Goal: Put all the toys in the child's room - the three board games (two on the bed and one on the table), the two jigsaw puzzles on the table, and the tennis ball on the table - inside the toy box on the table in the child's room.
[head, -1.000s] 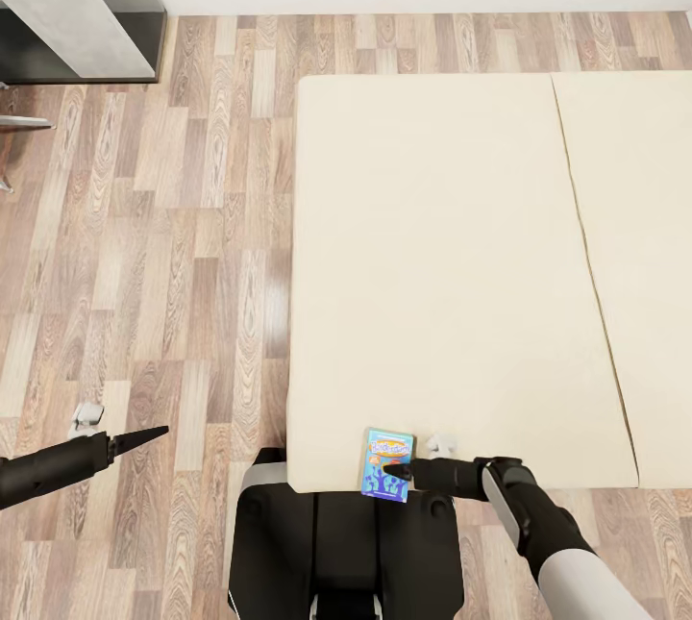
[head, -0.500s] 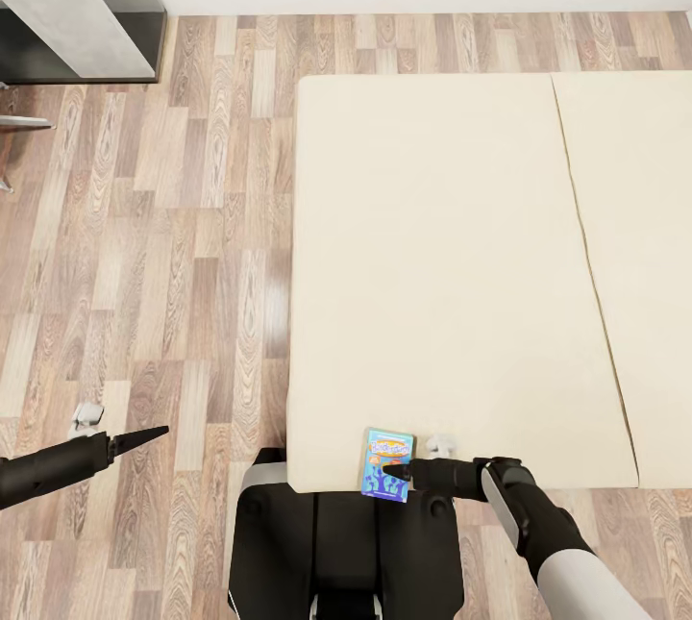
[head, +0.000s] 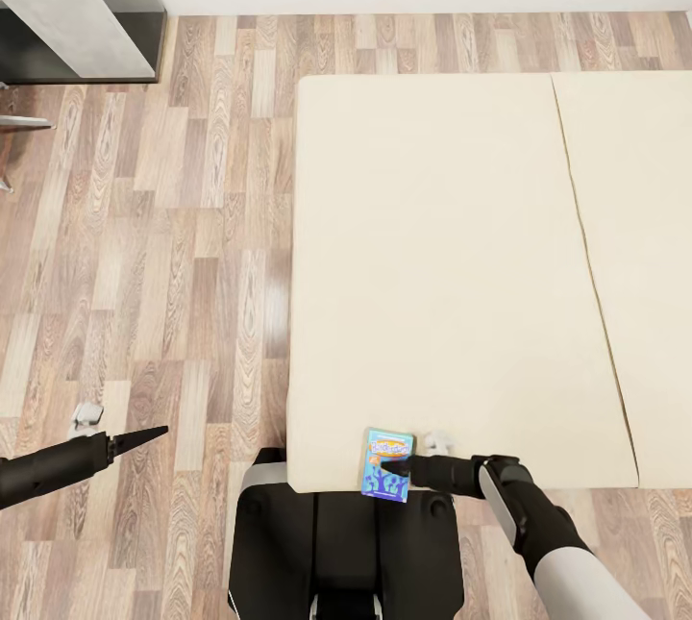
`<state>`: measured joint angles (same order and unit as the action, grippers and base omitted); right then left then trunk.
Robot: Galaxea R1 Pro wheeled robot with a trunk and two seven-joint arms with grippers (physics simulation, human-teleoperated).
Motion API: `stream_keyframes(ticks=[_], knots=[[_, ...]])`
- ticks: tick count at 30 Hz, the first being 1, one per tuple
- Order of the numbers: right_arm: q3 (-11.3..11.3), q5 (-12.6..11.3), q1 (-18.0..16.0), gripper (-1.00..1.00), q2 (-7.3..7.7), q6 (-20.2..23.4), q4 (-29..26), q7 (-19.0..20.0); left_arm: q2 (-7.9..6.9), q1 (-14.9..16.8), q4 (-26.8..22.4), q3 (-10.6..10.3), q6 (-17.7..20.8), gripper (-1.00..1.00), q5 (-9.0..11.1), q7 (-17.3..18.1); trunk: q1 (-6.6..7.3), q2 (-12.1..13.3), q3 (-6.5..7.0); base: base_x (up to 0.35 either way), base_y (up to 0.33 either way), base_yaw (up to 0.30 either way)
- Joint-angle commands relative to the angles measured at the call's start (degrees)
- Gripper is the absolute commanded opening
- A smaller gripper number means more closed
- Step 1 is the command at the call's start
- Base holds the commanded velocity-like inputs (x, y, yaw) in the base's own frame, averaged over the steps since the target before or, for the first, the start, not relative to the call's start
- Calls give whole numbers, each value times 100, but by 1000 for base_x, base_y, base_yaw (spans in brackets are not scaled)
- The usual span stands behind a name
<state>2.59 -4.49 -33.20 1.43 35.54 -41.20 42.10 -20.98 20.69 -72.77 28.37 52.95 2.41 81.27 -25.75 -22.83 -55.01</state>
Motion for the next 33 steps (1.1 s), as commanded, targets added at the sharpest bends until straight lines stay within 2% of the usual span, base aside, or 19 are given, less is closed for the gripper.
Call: stream_keyframes(ticks=[1, 14, 33], knots=[[7, -44, 3, 100, -10, 49, -2, -2, -7, 2, -1, 1, 58, 100, 5, 18, -3, -9, -5, 0, 0, 0], [5, -34, 10, 100, -67, 57, -2, 0, -29, 2, -1, 1, 49, 100, 5, 20, -3, -9, 3, 0, 0, 0], [6, -35, -19, 100, -75, 86, -126, 0, -36, -2, -1, 1, 48, 100, 5, 36, -3, -9, 66, 0, 0, 0]])
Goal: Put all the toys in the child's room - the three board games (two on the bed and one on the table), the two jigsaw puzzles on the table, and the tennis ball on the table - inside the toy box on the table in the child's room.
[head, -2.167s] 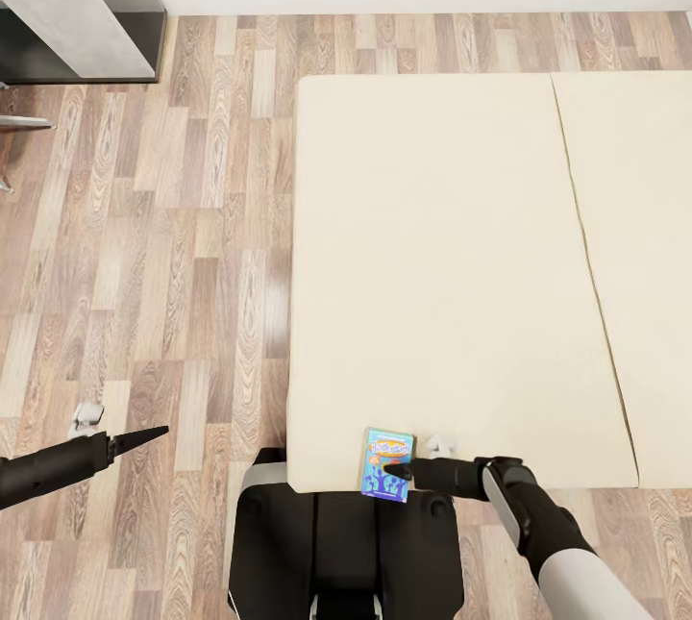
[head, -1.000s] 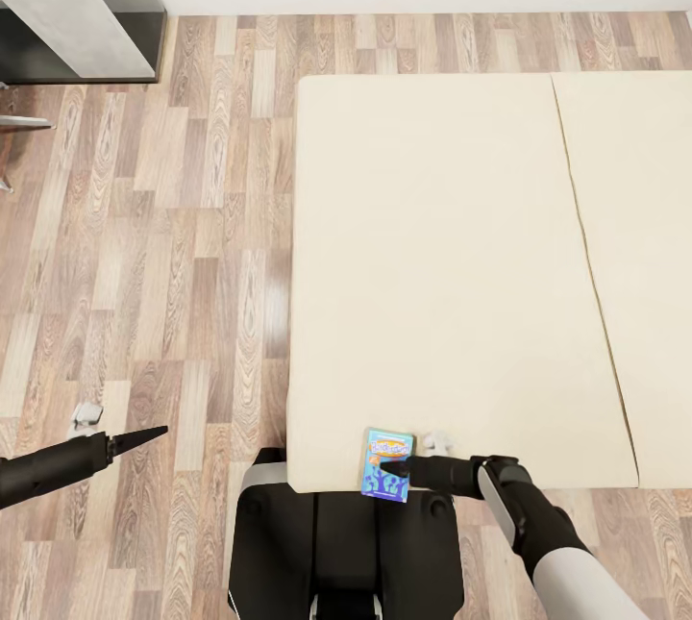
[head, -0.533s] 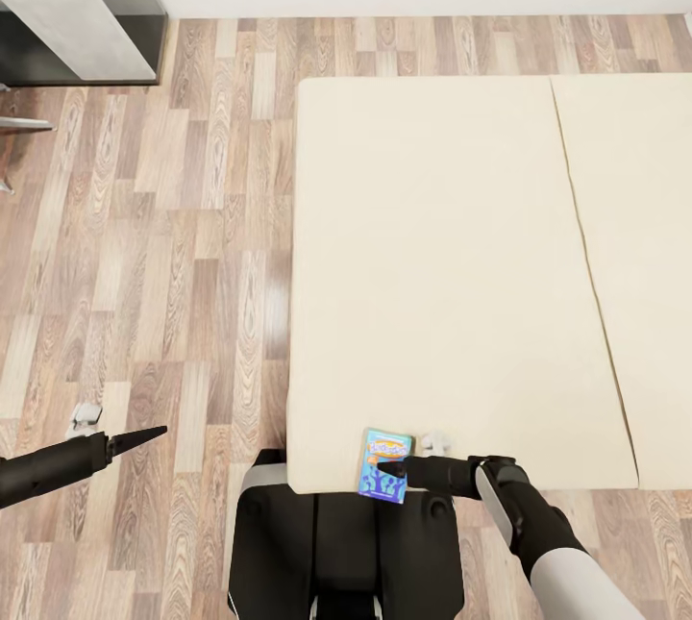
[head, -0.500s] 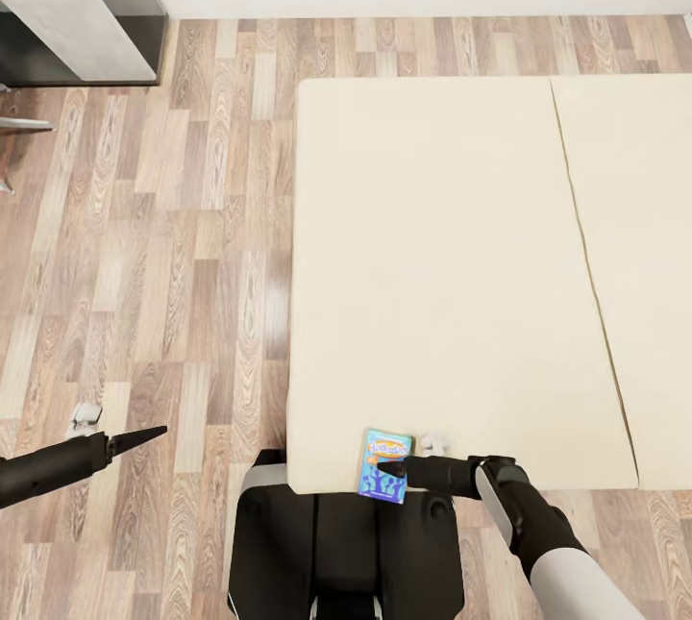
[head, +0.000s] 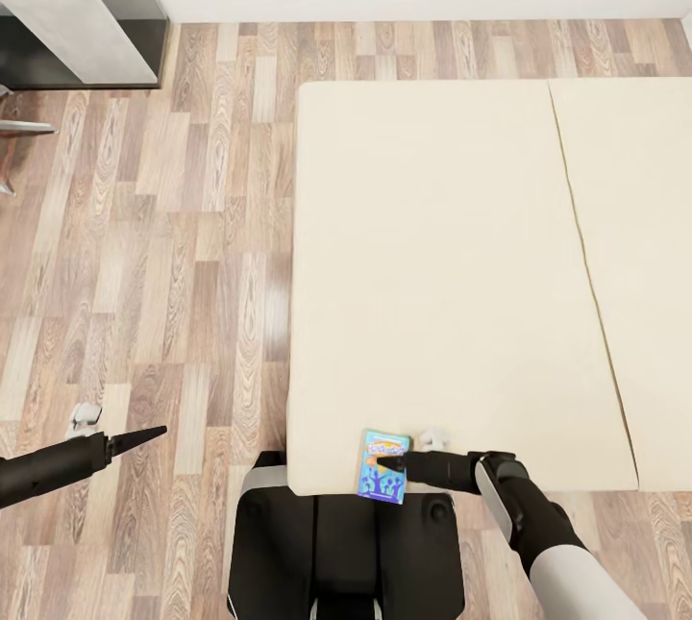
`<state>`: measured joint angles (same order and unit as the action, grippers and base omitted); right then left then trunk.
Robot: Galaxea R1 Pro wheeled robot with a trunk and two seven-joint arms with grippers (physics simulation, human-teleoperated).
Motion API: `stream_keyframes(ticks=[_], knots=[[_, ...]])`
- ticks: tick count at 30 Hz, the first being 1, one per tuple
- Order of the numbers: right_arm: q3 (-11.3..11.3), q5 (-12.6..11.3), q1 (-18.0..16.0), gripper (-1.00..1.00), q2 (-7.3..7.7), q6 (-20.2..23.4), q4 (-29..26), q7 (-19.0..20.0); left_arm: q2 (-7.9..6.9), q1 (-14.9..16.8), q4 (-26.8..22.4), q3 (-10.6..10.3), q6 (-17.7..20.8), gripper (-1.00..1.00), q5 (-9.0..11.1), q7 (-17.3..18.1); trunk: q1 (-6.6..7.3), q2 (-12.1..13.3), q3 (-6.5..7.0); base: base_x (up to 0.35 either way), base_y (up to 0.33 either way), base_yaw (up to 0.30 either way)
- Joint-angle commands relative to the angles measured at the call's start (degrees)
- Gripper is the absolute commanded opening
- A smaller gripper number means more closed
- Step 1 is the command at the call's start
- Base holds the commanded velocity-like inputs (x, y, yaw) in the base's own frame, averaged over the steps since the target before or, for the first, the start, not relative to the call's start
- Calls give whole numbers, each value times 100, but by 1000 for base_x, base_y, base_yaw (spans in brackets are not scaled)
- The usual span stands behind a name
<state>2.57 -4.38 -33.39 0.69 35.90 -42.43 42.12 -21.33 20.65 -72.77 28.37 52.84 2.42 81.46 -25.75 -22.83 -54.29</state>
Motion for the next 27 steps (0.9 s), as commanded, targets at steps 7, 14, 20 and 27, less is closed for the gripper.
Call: stream_keyframes(ticks=[7, 14, 20, 27], knots=[[10, -46, -3, 100, 1, 75, -78, -2, 0, 2, 0, 1, 60, 100, 4, 19, -3, -8, -5, 0, 0, 0], [14, -46, -6, 100, -11, 75, -88, -2, 0, 7, -1, 1, 60, 100, 4, 19, -3, -8, -5, 0, 0, 0], [10, -46, -7, 100, -22, 64, -90, -2, -2, 8, -1, 1, 60, 100, 4, 19, -3, -8, -5, 0, 0, 0], [10, -50, -4, 100, -24, 43, -92, 7, -5, 4, 3, 1, 60, 100, 4, 19, -3, -8, -5, 0, 0, 0]])
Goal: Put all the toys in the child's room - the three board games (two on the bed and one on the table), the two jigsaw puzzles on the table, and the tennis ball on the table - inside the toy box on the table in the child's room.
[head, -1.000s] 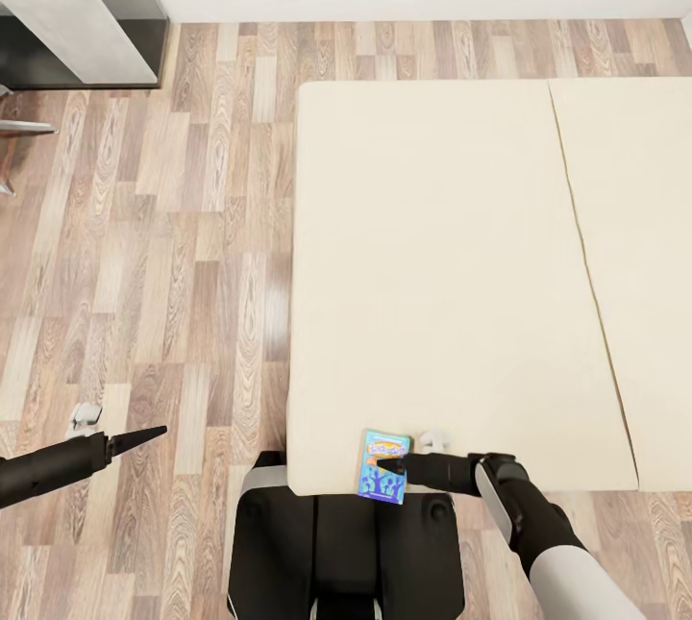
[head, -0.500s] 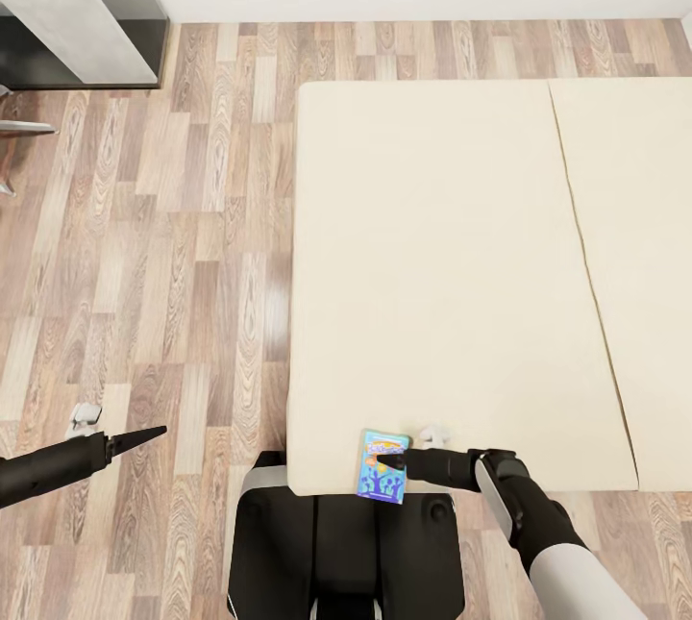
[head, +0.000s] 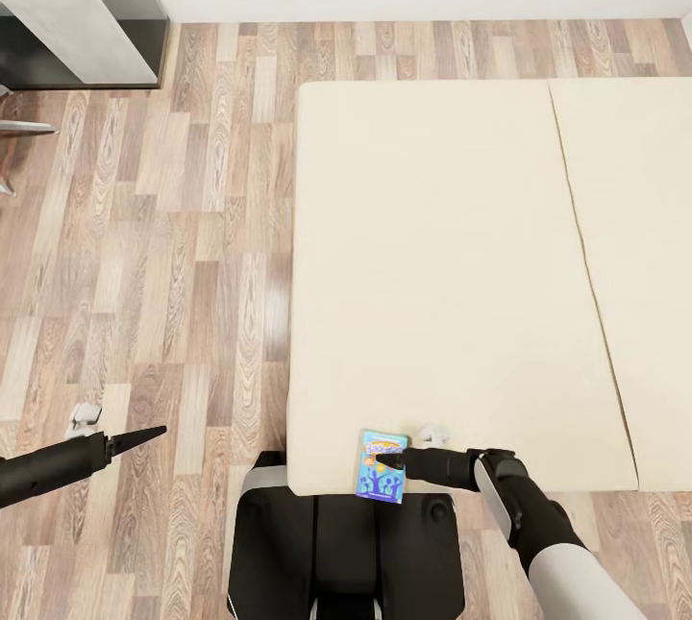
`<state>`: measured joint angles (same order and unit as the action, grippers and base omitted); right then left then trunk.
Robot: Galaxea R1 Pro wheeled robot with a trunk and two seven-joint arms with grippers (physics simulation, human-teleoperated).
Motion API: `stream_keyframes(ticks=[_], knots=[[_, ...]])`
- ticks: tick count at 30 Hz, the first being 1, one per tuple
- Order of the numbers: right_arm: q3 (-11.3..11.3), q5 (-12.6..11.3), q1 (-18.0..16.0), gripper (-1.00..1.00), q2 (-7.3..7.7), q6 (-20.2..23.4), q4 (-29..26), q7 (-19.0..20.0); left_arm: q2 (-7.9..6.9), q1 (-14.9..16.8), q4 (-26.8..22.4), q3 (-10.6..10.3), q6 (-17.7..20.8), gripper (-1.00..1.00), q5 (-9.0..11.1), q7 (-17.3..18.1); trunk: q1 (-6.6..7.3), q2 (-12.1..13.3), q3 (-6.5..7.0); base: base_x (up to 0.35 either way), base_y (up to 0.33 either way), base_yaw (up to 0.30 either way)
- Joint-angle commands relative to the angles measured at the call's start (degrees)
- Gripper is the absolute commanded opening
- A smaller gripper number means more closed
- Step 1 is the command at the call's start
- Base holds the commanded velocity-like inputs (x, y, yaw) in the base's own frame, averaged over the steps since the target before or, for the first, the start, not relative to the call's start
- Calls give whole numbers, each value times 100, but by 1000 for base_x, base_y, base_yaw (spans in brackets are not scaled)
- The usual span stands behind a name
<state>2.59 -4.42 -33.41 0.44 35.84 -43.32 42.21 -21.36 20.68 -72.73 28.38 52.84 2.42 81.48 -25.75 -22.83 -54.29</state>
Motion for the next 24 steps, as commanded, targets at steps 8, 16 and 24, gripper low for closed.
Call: stream_keyframes(ticks=[8, 16, 24], knots=[[5, -49, 1, 100, 0, 90, -170, -3, -17, 1, 4, 1, 60, 100, 10, 18, -3, -9, -5, 0, 0, 0], [4, -50, 1, 100, -2, 91, -192, 1, -25, 2, 4, 1, 60, 100, 12, 18, -3, -9, -5, 0, 0, 0], [3, -50, 1, 100, -16, 90, -194, -7, -27, 3, 4, 3, 60, 100, 13, 25, -3, -9, -5, 0, 0, 0]])
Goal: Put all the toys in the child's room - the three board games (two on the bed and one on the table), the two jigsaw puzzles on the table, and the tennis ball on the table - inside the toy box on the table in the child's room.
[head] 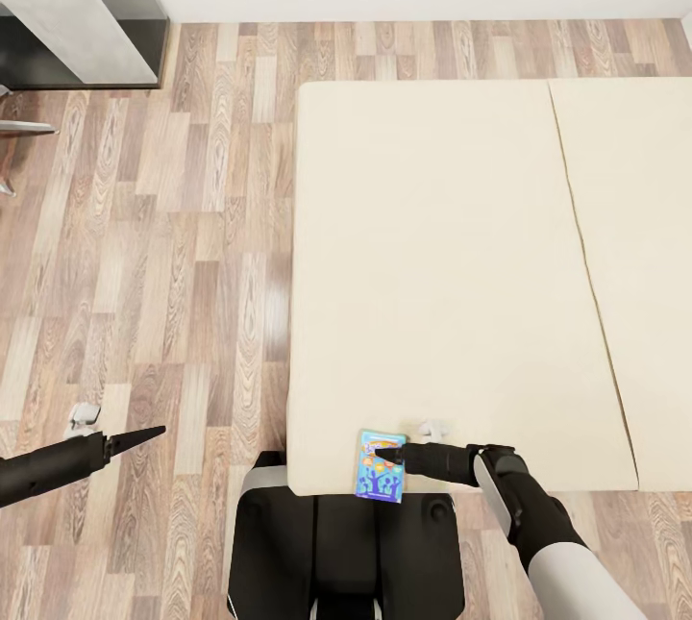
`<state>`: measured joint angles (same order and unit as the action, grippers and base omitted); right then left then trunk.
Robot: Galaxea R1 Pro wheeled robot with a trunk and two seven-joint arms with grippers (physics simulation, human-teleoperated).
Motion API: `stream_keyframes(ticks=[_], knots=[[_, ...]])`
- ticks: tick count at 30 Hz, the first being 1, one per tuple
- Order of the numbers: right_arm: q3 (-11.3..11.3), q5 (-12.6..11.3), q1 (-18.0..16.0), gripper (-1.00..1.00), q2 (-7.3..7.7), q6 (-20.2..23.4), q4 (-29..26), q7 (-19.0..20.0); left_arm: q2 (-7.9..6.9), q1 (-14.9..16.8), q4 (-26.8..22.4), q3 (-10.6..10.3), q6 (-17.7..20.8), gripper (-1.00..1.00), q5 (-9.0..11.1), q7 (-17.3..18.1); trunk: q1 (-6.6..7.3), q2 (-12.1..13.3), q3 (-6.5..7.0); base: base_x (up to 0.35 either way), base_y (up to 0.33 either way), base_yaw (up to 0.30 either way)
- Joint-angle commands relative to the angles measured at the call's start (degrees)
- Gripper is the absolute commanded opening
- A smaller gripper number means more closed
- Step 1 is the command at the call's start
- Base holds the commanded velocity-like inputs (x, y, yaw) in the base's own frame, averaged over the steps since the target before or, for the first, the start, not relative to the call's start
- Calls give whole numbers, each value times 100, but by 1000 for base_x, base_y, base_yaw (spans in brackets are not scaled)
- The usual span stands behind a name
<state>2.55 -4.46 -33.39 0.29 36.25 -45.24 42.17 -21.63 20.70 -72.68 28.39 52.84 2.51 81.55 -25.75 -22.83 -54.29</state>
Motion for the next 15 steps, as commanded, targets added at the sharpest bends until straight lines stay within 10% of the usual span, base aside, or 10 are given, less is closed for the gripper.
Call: stream_keyframes(ticks=[1, 15], knots=[[7, -46, -1, 100, -1, 49, -2, 0, -2, 0, -1, 1, 60, 100, 4, 18, -3, -9, -5, 0, 0, 0], [4, -46, -1, 100, -2, 44, -3, 9, -2, -2, -1, 1, 60, 100, 4, 19, -3, -9, -5, 0, 0, 0]])
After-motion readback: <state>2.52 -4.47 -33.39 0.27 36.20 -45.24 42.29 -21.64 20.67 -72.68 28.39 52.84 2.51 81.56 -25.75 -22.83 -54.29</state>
